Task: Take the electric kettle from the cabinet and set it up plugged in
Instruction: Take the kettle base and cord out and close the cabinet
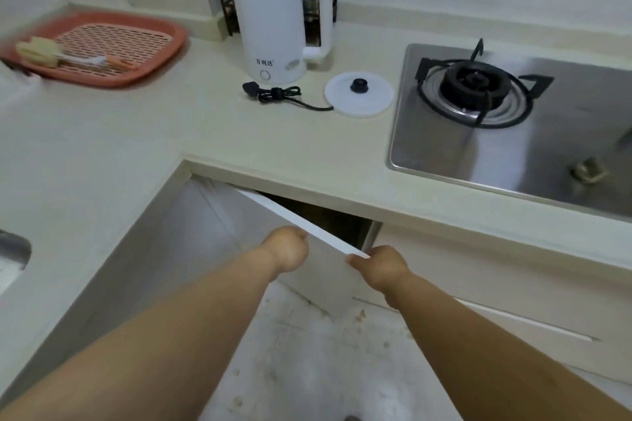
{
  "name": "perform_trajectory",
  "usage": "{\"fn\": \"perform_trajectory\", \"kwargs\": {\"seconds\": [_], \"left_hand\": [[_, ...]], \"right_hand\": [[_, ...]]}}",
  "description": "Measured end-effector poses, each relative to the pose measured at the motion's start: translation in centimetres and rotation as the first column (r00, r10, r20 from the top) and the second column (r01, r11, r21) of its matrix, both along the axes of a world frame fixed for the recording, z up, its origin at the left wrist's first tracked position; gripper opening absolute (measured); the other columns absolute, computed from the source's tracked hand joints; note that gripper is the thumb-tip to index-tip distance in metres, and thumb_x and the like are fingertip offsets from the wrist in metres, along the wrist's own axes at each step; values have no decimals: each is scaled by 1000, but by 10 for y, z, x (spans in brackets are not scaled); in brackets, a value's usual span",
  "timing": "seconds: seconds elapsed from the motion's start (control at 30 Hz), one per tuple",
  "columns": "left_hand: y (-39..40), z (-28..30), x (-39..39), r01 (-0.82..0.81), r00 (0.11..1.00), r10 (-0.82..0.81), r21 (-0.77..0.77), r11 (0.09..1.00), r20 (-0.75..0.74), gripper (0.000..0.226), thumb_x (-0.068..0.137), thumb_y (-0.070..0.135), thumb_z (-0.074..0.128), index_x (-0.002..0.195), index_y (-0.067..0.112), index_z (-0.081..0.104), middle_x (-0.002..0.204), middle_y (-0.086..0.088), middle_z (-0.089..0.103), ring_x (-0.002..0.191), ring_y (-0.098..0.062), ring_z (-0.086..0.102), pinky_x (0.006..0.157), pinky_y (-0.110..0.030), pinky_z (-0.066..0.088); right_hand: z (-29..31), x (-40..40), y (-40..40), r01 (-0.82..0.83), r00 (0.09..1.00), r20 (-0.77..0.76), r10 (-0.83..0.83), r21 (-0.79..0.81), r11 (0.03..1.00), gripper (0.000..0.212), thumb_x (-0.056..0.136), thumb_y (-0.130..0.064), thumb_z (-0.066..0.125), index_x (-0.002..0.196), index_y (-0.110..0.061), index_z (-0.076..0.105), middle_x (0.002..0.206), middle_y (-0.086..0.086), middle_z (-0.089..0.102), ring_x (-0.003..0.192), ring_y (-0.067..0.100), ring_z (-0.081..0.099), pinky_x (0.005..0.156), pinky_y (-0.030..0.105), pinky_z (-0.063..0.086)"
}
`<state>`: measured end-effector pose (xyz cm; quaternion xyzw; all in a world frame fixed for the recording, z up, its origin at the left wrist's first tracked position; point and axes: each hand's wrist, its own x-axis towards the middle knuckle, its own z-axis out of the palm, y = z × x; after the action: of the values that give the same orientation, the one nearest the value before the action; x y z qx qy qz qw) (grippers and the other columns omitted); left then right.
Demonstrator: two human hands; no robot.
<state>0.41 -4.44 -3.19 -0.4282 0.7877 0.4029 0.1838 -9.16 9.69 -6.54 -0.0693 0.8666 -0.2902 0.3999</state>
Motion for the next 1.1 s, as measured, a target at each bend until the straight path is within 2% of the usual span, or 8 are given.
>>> {"fn": "perform_trajectory", "kwargs": {"seconds": [0.07,0.17,0.4,0.5,0.6,0.73,0.93,1.1], "left_hand": [[-3,0,-9,-3,1000,4,26,1000,-20,51,97,7,37,147,12,30,154,-8,31,138,-27,36,113,-32,31],[-6,1,-24,-14,999,16,35,999,-42,54,95,7,39,148,15,28,152,-11,33,130,-32,46,104,-33,40],[-14,-11,-40,-5,998,7,33,999,-64,57,92,4,43,147,14,29,151,-13,35,136,-28,40,108,-29,35],[-16,-14,-43,6,998,-4,36,999,-62,57,92,4,43,146,14,31,148,-13,40,134,-28,42,107,-31,38],[-19,-15,-44,23,998,-21,36,999,-61,56,92,4,44,146,12,31,148,-13,40,134,-28,42,108,-32,38],[-19,-9,-38,100,994,-99,20,995,-51,61,93,7,43,150,15,21,155,-10,27,138,-28,36,108,-30,34],[-15,29,-26,243,966,-246,47,969,75,53,94,26,52,143,14,38,146,-9,44,132,-25,44,110,-32,35],[-18,99,-31,256,966,-257,-124,959,4,38,92,22,54,127,8,57,127,-12,61,119,-26,56,93,-25,43]], "right_hand": [[-2,-9,-2,112,993,45,-113,12,994,65,86,-50,58,127,0,48,106,13,57,70,20,51,56,27,40],[-10,-24,-11,242,969,63,-240,-38,969,66,85,-54,56,119,2,54,103,17,57,85,28,50,71,32,39],[-16,-32,-30,411,904,193,-382,-148,899,32,93,-37,51,92,-5,57,85,20,65,74,32,64,76,41,55],[-18,-33,-37,337,939,144,-313,-196,921,24,95,-20,49,111,-4,59,112,18,63,106,34,60,100,46,47],[-17,-28,-41,331,934,207,-291,-200,922,31,94,-15,52,124,-7,51,89,10,57,93,31,59,99,52,47],[-1,-17,-41,255,933,307,-191,-186,949,57,92,-16,56,143,-14,31,106,10,54,92,26,59,89,38,51],[53,-8,-37,-156,950,247,190,-151,976,7,91,-16,52,93,-15,59,94,8,59,78,20,56,69,28,44],[129,-39,-38,-229,970,17,244,-281,932,11,87,-9,53,89,-10,64,83,11,59,70,22,53,58,26,40]]}}
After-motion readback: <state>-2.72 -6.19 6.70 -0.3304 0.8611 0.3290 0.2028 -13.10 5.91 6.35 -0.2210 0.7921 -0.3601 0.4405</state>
